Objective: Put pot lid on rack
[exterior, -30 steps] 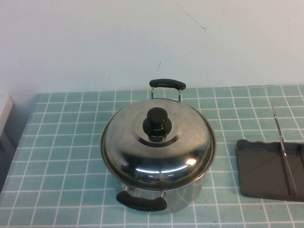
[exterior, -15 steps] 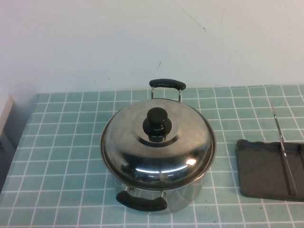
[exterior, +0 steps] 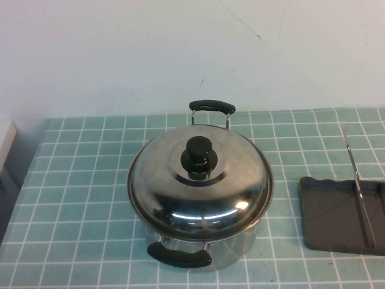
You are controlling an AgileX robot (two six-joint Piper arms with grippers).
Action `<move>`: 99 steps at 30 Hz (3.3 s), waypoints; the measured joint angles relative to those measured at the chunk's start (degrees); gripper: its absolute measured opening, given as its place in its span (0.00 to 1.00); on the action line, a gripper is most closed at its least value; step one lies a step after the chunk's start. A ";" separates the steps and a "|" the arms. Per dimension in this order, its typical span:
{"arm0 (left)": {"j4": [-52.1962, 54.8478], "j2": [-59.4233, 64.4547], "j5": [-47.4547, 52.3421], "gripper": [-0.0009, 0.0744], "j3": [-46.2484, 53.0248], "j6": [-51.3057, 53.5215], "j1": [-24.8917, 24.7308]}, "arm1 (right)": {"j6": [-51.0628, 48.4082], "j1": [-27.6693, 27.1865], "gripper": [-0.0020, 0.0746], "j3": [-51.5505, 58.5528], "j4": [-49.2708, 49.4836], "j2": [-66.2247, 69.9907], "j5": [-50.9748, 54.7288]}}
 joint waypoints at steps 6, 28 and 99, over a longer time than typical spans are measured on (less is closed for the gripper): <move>0.00 0.00 0.00 0.01 0.00 0.00 0.00 | 0.00 0.00 0.02 0.00 0.00 0.00 0.00; -45.28 0.00 -15.31 0.01 0.11 -15.71 0.00 | 0.00 0.00 0.02 0.00 0.00 0.00 0.00; 24.02 88.91 -59.77 0.43 -42.54 -22.79 -29.58 | 0.00 0.00 0.02 0.00 0.46 0.00 0.09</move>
